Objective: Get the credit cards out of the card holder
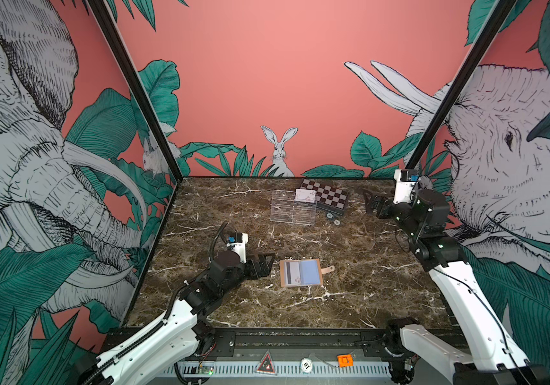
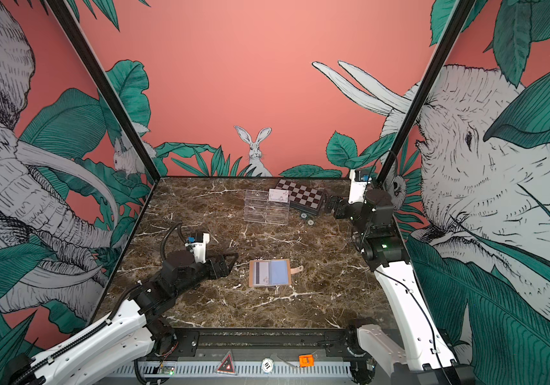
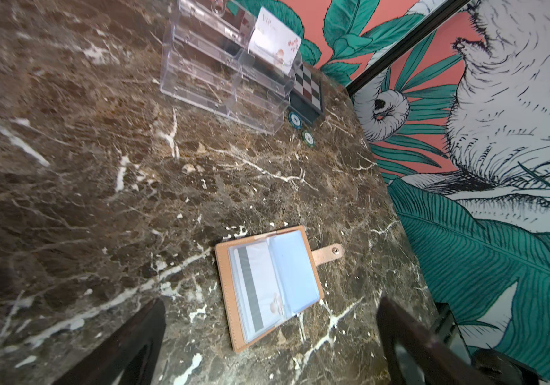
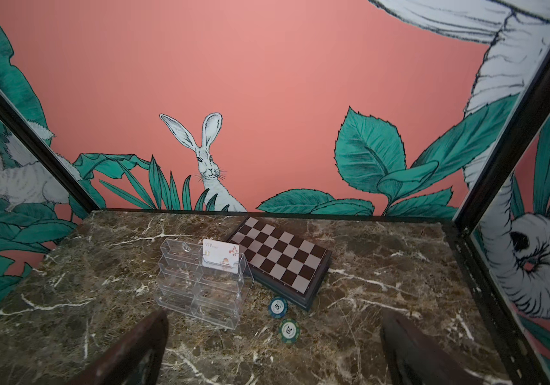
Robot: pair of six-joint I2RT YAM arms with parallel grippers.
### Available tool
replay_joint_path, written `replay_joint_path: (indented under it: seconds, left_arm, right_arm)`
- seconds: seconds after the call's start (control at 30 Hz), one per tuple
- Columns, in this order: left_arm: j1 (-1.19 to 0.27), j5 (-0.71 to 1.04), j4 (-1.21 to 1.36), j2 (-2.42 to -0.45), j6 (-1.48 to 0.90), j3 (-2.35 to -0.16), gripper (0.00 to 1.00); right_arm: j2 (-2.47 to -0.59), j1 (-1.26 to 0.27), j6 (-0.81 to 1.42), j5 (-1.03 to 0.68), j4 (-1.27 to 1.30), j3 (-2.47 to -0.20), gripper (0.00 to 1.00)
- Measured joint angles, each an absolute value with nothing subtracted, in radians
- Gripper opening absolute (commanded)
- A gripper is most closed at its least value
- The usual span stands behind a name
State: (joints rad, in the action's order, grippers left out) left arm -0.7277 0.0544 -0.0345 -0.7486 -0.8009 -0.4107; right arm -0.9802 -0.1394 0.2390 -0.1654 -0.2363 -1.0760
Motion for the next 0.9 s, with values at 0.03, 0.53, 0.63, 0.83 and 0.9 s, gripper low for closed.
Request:
replay_joint_path:
  seconds: [0.03, 0.53, 0.63, 0.83, 0.9]
  left_arm:
    - [-0.728, 0.077, -0.028, -0.772, -0.815, -0.411, 0.99]
    - [-0.728, 0.230, 0.105, -0.883, -1.012, -0.311, 0.97]
    - [-0.728, 0.244, 0.110, -0.889, -1.029, -0.311, 0.96]
    - [-0.728, 0.282, 0.175, -0.991, -1.063, -0.311, 0.93]
    - [-0.728, 0.298, 0.199, -1.036, -1.072, -0.311, 0.92]
  right_arm:
    - [-0.973, -0.135, 0.255, -0.179, -0.255, -1.072, 0.98]
    - [-0.895, -0.124, 0.510, -0.446, -0.327, -0.861, 0.92]
    - [-0.899, -0.124, 0.559, -0.496, -0.308, -0.808, 0.86]
    - [-0.969, -0.125, 0.633, -0.567, -0.268, -0.707, 0.77]
    - [-0.991, -0.130, 0.654, -0.583, -0.245, -0.677, 0.75]
